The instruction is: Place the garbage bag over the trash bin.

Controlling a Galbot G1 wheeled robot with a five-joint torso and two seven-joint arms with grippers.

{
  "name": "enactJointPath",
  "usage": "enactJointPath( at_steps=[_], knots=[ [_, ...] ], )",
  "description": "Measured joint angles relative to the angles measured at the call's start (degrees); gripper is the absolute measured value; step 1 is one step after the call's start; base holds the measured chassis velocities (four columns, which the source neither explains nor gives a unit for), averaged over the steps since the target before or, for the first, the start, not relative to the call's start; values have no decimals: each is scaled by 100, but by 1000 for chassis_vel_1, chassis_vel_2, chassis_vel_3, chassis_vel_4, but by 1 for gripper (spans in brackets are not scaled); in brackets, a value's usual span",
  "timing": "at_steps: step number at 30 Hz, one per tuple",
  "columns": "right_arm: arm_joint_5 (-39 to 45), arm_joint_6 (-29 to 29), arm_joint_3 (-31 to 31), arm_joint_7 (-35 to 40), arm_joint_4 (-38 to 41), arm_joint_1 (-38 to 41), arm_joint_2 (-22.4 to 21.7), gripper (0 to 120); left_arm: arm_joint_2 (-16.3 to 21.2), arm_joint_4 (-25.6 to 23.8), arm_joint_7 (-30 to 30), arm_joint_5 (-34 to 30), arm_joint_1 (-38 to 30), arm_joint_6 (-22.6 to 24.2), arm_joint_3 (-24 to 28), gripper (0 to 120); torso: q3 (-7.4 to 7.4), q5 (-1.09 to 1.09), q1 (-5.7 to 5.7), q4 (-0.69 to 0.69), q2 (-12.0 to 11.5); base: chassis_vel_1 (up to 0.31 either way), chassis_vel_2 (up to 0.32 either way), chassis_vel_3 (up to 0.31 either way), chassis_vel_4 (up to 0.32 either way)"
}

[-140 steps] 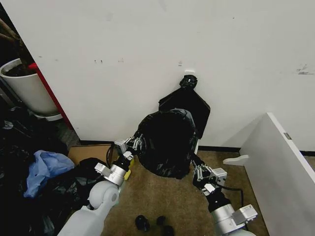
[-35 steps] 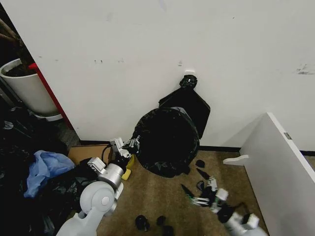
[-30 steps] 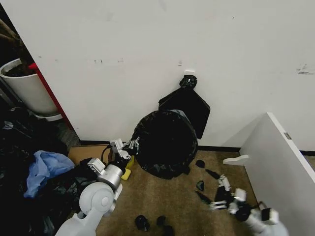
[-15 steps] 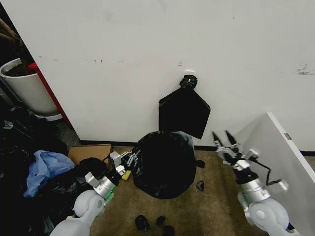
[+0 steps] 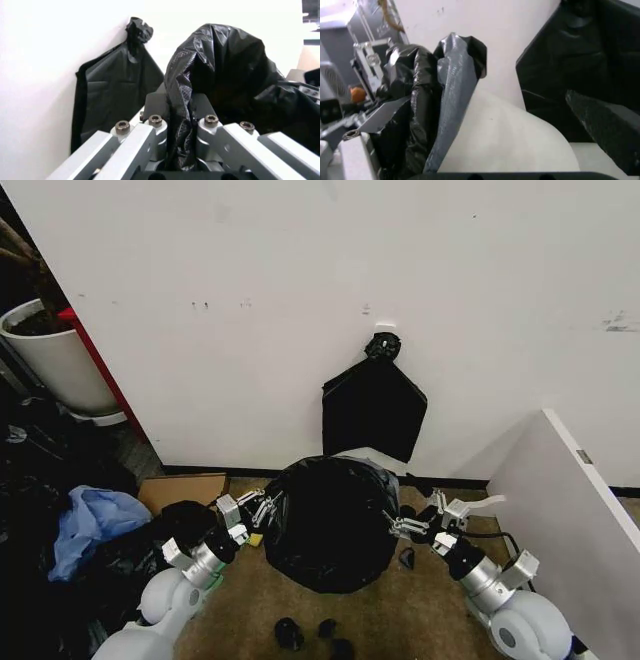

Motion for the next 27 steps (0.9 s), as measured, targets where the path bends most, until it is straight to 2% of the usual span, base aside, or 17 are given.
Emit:
enactJointPath(
  at_steps=[6,10,12,14,20,22,27],
  knots=[
    [441,171,88,-250,-2,-20,18,100,8,22,6,49,-18,3,-18,4,0,0,0,0,0,0,0,0,0],
    [601,409,262,-983,-71,-59,4,100,-2,108,-171,143,-74,10,0,4,0,0,0,2,0,0,0,0,0],
    [649,468,280,-1257,-86,-58,4,100,-16,111,-208,174,-105,10,17,4,0,0,0,-2,0,0,0,0,0],
    [676,476,284,-1300,-92,-51,8,100,-20,112,-212,188,-105,13,26,4,0,1,0,-1,0,0,0,0,0],
    [548,370,292,-960,-152,15,9,100,-21,37,-206,192,-98,28,37,4,0,1,0,0,0,0,0,0,0],
    [447,246,303,-540,-200,55,-20,100,-14,-26,-136,187,-61,38,26,4,0,1,0,0,0,0,0,0,0],
    [435,175,347,-434,-300,112,-39,100,-22,-55,-35,183,-30,45,5,4,0,1,0,0,0,0,0,0,0]
  ],
)
